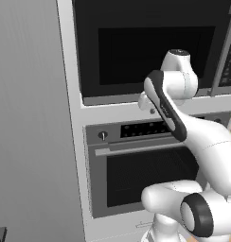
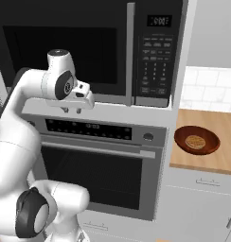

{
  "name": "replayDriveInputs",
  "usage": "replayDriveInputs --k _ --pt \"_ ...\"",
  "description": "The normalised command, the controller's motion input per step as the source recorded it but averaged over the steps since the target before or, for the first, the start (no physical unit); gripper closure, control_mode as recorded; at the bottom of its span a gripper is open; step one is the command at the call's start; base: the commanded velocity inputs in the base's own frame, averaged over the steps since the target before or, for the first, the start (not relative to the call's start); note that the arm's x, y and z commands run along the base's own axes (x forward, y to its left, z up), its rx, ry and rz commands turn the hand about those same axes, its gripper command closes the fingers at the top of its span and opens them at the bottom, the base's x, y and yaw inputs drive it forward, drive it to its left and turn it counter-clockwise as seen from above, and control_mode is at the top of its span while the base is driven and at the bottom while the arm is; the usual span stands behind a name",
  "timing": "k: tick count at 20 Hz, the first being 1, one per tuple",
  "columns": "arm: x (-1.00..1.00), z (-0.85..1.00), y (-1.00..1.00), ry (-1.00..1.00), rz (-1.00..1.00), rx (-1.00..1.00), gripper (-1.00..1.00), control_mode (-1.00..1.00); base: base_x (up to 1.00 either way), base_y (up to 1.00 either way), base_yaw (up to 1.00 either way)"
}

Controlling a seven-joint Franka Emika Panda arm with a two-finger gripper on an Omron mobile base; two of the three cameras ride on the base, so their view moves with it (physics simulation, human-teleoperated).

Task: Open the microwave, place the bowl with waffle inside the microwave, then close the microwave door and turn it on.

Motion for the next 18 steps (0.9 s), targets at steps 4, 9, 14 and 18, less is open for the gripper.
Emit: replayDriveInputs --k 4,9,14,18 --pt "-0.26 0.01 -0.29 -0.13 -0.02 0.11 -1.0 -1.0 0.0 0.0 0.0" --pt "-0.09 0.26 -1.0 -0.51 -0.12 0.59 -1.0 -1.0 0.0 0.0 0.0" --pt "-0.14 0.43 -1.0 -0.53 -0.07 0.6 -1.0 -1.0 0.0 0.0 0.0" --pt "-0.34 0.31 -0.75 -0.33 -0.06 0.38 -1.0 -1.0 0.0 0.0 0.0"
